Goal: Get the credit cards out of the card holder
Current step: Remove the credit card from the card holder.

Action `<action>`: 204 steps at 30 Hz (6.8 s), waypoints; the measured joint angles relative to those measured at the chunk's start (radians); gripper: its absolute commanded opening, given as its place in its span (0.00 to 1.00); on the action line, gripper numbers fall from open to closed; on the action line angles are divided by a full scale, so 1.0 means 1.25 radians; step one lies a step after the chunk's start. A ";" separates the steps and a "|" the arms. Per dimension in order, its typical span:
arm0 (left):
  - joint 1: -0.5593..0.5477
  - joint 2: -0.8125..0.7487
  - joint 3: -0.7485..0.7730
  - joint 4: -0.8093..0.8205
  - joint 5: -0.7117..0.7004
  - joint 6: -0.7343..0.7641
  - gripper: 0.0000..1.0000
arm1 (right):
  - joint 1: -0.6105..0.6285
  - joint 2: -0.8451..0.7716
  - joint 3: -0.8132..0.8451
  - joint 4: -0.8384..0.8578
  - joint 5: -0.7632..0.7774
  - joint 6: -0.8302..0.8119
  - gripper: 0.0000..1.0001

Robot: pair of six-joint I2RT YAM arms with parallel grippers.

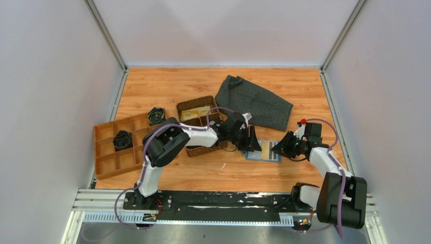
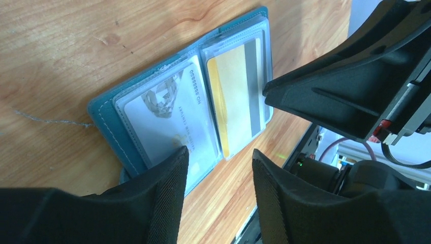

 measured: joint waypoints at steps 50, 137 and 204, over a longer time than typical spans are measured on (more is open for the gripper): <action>0.003 0.068 -0.016 0.123 0.042 -0.063 0.00 | 0.000 0.071 -0.007 0.068 -0.066 0.028 0.23; 0.050 0.111 0.097 0.076 0.091 0.051 0.31 | 0.000 0.011 0.049 -0.045 0.073 0.057 0.26; 0.050 0.122 0.114 0.072 0.117 0.039 0.30 | 0.005 0.046 0.073 -0.031 0.027 0.032 0.26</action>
